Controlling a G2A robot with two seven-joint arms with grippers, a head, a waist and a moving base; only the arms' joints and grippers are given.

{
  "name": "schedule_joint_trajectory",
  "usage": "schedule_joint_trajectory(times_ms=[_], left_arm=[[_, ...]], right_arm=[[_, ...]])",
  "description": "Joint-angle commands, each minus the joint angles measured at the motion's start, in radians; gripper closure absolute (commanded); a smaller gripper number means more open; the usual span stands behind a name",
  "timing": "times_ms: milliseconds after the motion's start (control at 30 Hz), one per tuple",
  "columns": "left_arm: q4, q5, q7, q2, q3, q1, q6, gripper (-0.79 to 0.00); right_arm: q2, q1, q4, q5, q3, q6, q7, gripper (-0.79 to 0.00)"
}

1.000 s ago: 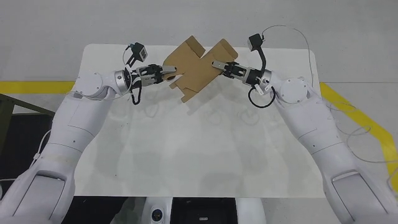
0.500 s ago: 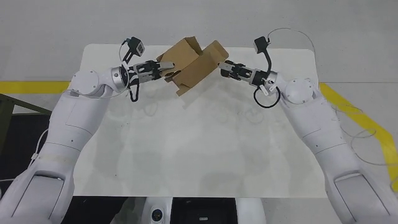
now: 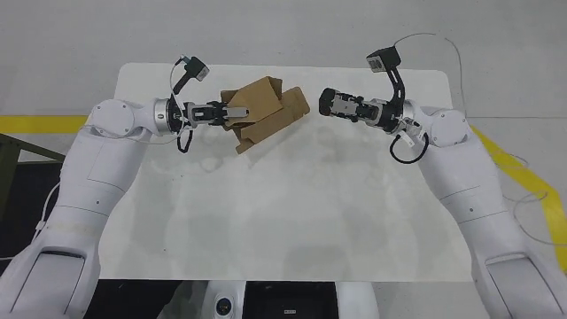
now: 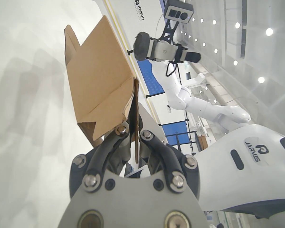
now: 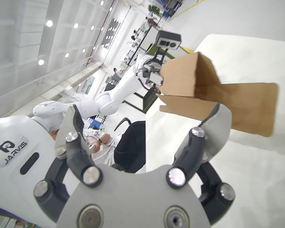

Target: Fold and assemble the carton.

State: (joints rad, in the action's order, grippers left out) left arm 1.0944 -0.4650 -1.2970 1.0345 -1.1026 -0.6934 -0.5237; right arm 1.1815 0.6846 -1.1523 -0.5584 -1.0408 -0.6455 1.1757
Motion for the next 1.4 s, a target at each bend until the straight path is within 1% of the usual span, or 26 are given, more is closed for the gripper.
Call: schedule_joint_trajectory(times_ms=[0,33,67,100,133,167,267,367,667,767,1033,1200,1367], left_arm=[[0.027,0.006,-0.001,-0.007,0.001,-0.012,0.002,0.000],[0.043,0.006,-0.005,-0.011,0.003,-0.018,0.005,0.000],[0.059,0.004,-0.009,-0.015,0.005,-0.023,0.009,0.000],[0.072,0.004,-0.014,-0.019,0.008,-0.028,0.014,0.000],[0.085,0.008,-0.018,-0.024,0.011,-0.032,0.018,0.000],[0.095,0.014,-0.021,-0.029,0.014,-0.035,0.021,0.000],[0.117,0.013,-0.026,-0.042,0.025,-0.042,0.027,0.000],[0.142,0.013,-0.029,-0.055,0.041,-0.046,0.029,0.000],[0.201,-0.045,-0.033,-0.090,0.094,-0.050,0.033,0.000],[0.213,-0.066,-0.032,-0.100,0.107,-0.046,0.032,0.000],[0.233,-0.096,-0.022,-0.124,0.138,-0.037,0.022,0.000],[0.238,-0.106,-0.014,-0.136,0.161,-0.031,0.014,0.000],[0.239,-0.122,-0.008,-0.146,0.180,-0.024,0.008,0.000]], right_arm=[[-0.002,-0.007,-0.013,-0.030,0.020,0.029,0.028,-0.785],[-0.003,-0.011,-0.014,-0.045,0.031,0.040,0.039,-0.785],[-0.003,-0.016,-0.012,-0.056,0.042,0.051,0.050,-0.711],[-0.003,-0.022,-0.009,-0.063,0.056,0.066,0.065,-0.456],[-0.003,-0.029,-0.008,-0.069,0.069,0.079,0.079,-0.339],[-0.003,-0.035,-0.006,-0.076,0.080,0.089,0.089,-0.286],[-0.003,-0.052,0.006,-0.085,0.112,0.114,0.113,-0.228],[-0.004,-0.063,0.011,-0.090,0.134,0.109,0.108,-0.249],[-0.007,-0.087,0.046,-0.072,0.207,0.091,0.090,-0.228],[-0.008,-0.101,0.067,-0.054,0.229,0.083,0.082,-0.240],[-0.013,-0.131,0.101,-0.031,0.275,0.062,0.061,-0.240],[-0.016,-0.146,0.121,-0.033,0.295,0.048,0.047,-0.228],[-0.019,-0.159,0.137,-0.033,0.310,0.034,0.033,-0.234]])
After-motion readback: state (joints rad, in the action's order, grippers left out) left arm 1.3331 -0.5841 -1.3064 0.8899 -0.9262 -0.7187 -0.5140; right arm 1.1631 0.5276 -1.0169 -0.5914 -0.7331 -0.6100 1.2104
